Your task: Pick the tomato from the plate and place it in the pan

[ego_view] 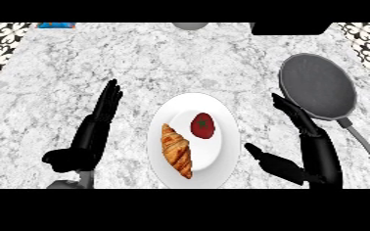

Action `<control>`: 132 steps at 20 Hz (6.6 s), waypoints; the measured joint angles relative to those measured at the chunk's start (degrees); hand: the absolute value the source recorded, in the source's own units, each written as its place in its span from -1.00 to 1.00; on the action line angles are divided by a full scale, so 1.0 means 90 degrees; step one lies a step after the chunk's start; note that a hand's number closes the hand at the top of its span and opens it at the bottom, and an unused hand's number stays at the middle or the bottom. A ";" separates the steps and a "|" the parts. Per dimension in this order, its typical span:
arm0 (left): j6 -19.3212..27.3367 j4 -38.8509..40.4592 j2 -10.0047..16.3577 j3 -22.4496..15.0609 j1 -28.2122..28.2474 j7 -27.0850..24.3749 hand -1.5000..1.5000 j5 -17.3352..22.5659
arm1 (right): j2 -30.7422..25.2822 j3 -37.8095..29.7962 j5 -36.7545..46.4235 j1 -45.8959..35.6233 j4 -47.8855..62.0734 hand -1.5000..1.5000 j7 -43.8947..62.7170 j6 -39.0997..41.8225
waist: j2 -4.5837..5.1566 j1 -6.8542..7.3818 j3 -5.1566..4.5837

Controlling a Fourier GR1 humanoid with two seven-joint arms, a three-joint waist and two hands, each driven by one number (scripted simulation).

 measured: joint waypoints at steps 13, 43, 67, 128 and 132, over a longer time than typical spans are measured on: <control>-0.0150 0.0174 -0.0210 -0.0058 -0.0062 -0.0064 0.00 -0.0133 | -0.0774 0.0637 0.1458 -0.1386 -0.0379 -1.00 0.2920 0.1282 | 0.0026 0.0151 -0.0004; -0.0517 0.0030 -0.0553 0.0336 0.0085 0.0033 0.00 -0.0506 | 0.1029 0.1324 0.3639 -0.2785 0.2452 -1.00 0.4316 0.3248 | 0.0016 0.0088 0.0006; -0.0713 0.0140 -0.0813 0.0576 -0.0101 0.0140 0.00 -0.0729 | 0.1211 0.1244 0.4370 -0.3709 0.4706 1.00 0.2951 0.2727 | -0.0100 0.0087 -0.0040; -0.0979 0.0292 -0.1007 0.0643 -0.0158 0.0033 0.00 -0.0882 | -0.1453 -0.3756 0.3281 -0.4539 0.7182 -1.00 -0.0628 -0.1284 | 0.0111 0.0312 0.0015; -0.0974 0.0290 -0.1047 0.0578 -0.0268 0.0091 0.00 -0.0882 | -0.1664 -0.3519 0.3426 -0.4890 0.8106 -1.00 -0.0484 -0.0250 | 0.0138 0.0394 0.0021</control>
